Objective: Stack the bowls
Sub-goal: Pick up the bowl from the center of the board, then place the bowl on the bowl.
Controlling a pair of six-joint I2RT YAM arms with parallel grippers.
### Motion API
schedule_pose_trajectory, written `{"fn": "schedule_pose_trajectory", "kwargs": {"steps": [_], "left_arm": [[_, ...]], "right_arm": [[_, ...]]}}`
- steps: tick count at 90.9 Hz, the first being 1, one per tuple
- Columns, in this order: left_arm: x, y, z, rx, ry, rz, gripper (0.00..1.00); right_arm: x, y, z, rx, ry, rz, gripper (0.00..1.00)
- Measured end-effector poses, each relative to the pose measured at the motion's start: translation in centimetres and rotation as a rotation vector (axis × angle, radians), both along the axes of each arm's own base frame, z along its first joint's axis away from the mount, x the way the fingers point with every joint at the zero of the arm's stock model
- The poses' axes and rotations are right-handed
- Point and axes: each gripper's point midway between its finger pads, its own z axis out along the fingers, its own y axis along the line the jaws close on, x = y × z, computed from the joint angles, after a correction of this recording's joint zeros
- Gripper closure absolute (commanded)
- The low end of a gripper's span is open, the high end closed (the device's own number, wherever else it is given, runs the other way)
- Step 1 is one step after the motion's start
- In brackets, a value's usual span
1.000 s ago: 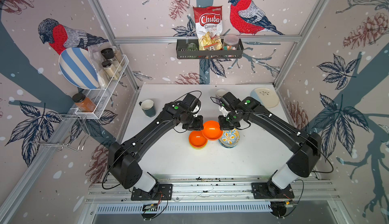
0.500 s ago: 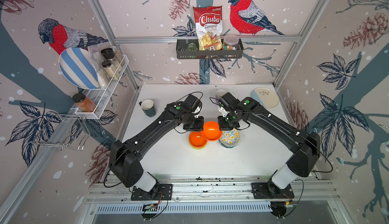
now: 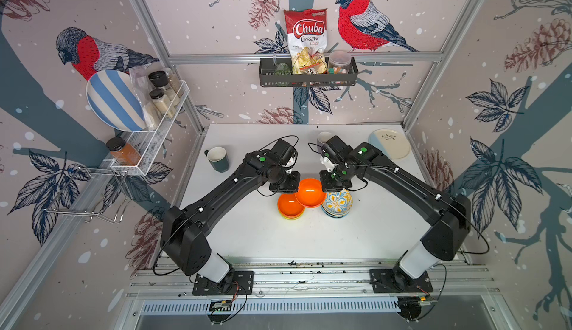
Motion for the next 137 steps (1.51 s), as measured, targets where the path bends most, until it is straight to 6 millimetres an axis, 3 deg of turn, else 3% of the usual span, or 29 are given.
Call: {"fn": "schedule_pose_trajectory", "kwargs": {"steps": [10, 21, 39, 68, 85, 106, 137], "left_arm": [[0.0, 0.0, 0.0, 0.002, -0.002, 0.001, 1.00], [0.2, 0.4, 0.0, 0.029, -0.012, 0.010, 1.00], [0.3, 1.3, 0.0, 0.085, -0.007, 0.027, 1.00], [0.6, 3.2, -0.2, 0.162, -0.012, 0.050, 1.00], [1.0, 4.9, -1.5, 0.216, 0.000, 0.089, 1.00], [0.5, 6.1, -3.4, 0.247, 0.040, 0.108, 1.00], [0.4, 6.3, -5.2, 0.258, 0.054, 0.129, 1.00]], "right_arm": [[0.0, 0.1, 0.1, 0.002, -0.001, 0.000, 0.99], [0.0, 0.3, 0.1, 0.016, 0.010, 0.005, 0.65], [1.1, -0.2, 1.2, 0.038, -0.010, -0.024, 0.47], [2.4, -3.5, 3.5, 0.080, -0.063, -0.112, 0.46], [2.4, -5.0, 4.3, 0.098, -0.089, -0.148, 0.46], [2.1, -5.5, 3.6, 0.095, -0.079, -0.156, 0.47], [2.1, -5.3, 2.9, 0.099, -0.076, -0.153, 0.47]]}}
